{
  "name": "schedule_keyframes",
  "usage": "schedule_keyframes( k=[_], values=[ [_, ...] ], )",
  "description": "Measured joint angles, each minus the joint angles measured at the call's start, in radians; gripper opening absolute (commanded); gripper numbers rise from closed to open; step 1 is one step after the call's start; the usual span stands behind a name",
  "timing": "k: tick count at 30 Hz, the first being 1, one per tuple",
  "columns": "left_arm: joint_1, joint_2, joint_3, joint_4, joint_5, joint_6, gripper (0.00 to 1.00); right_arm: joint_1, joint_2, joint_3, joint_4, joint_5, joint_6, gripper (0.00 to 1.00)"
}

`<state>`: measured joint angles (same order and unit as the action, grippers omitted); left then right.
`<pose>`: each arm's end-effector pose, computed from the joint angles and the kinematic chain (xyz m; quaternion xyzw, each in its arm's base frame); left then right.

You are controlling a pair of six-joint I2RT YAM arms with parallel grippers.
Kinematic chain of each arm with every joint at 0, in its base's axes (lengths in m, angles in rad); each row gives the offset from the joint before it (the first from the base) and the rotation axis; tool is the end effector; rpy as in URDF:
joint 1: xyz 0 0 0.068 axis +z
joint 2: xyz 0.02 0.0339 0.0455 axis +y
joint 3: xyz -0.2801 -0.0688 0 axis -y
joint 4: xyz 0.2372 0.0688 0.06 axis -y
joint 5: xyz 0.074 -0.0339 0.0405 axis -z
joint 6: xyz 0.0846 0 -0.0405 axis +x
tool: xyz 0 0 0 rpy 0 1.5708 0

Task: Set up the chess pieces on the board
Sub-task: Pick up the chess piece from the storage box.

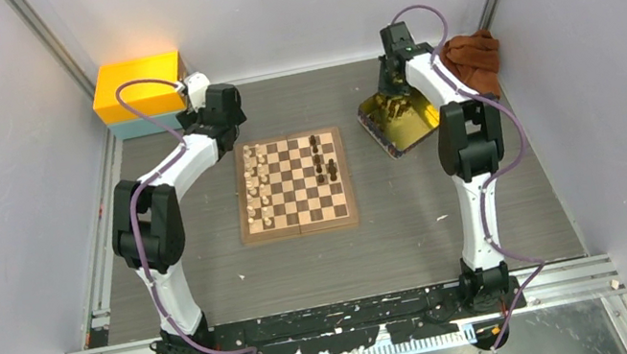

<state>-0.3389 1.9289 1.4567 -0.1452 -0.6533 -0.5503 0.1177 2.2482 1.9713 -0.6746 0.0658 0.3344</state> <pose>0.4621 -0.1084 0.2396 -0.2352 0.8213 0.0705 0.5150 0.5291 0.0570 0.1956 0.1129 0.9453 0.0377 0.3038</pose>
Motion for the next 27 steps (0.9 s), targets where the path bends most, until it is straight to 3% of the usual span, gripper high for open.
schedule_keyframes(
  k=[19,27],
  values=[
    [0.0,0.0,0.0,0.0,0.0,-0.002,0.94,0.013,-0.031,0.0,0.006,0.0,-0.023,0.01],
    [0.0,0.0,0.0,0.0,0.002,-0.017,0.94,0.106,-0.122,0.015,-0.055,0.0,-0.045,0.01]
  ],
)
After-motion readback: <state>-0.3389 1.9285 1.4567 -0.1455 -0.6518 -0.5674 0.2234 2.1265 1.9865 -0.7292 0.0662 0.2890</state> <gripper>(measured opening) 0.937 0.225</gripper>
